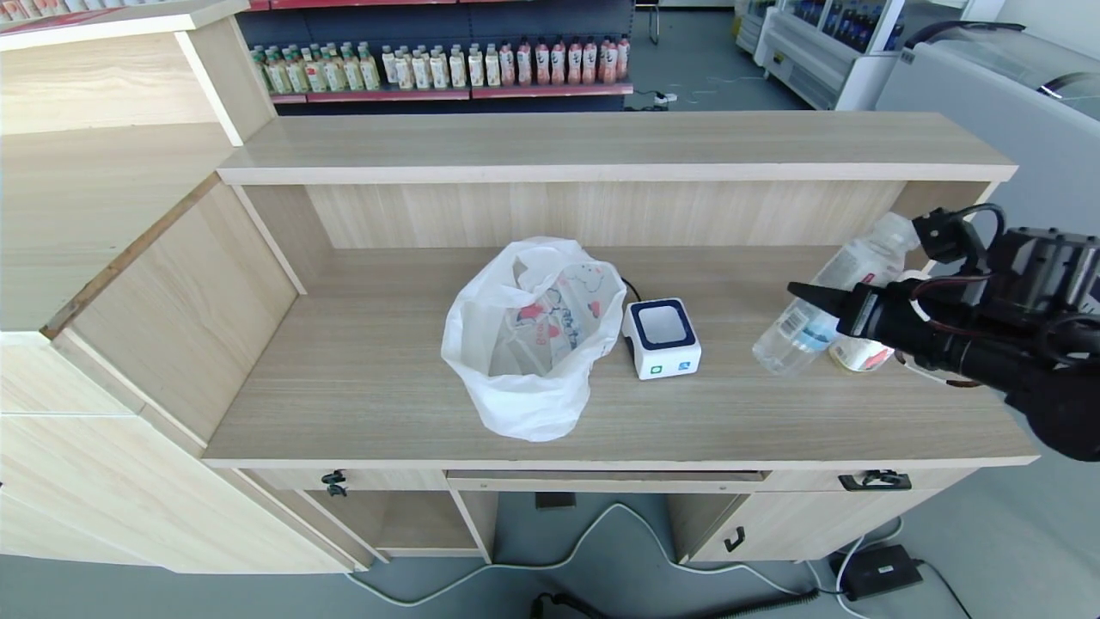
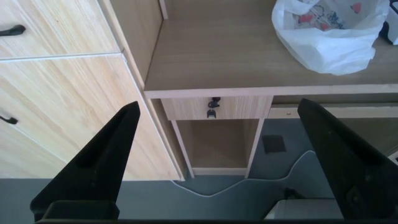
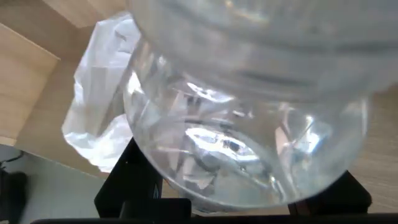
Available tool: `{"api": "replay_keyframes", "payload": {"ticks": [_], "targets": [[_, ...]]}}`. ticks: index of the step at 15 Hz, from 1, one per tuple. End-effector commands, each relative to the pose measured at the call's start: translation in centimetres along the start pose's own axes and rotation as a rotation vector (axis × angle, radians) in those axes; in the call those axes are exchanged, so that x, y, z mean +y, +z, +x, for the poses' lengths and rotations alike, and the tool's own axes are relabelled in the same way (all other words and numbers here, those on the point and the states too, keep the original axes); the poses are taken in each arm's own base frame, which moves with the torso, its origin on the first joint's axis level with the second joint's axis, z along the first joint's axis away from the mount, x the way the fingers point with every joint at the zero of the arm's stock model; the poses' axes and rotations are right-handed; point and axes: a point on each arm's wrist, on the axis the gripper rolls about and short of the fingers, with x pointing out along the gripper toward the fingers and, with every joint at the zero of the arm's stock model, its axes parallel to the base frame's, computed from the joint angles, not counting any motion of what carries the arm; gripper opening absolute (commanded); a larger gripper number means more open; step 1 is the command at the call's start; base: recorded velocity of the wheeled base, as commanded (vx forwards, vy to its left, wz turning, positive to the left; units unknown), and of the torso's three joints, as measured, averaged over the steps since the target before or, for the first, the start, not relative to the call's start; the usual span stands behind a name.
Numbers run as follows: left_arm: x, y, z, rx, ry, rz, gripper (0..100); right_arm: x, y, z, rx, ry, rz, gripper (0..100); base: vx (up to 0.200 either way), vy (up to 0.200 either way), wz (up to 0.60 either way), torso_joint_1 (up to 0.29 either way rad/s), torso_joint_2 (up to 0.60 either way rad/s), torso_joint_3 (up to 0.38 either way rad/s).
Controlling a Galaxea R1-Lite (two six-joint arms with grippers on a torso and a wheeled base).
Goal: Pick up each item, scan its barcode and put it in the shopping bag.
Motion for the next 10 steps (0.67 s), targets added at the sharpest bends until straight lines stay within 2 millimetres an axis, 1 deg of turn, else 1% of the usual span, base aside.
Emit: {"api": "replay_keyframes", "payload": {"ticks": [1,2,3,6,10], "targets": [[0.0,0.0,0.0,-0.001,0.0,0.0,100,6.7,4.6,-10.5,-0.013,0.324,0.199,0,0.0,0.0,0.0,0.0,0.0,0.0],[0.0,0.0,0.0,-0.001,0.0,0.0,100,7.9,5.3,-12.2,-0.001,0.439,0.212,0,0.0,0.0,0.0,0.0,0.0,0.0],[0.0,0.0,0.0,-0.001,0.0,0.0,100,8.9,5.8,-13.4,0.023,0.538,0.232,0,0.0,0.0,0.0,0.0,0.0,0.0],[0.0,0.0,0.0,-0.001,0.0,0.0,100,11.7,6.4,-15.7,0.07,0.713,0.291,0,0.0,0.0,0.0,0.0,0.0,0.0],[0.0,0.0,0.0,-0.001,0.0,0.0,100,13.3,6.5,-16.6,0.111,0.82,0.317,0,0.0,0.0,0.0,0.0,0.0,0.0]]}}
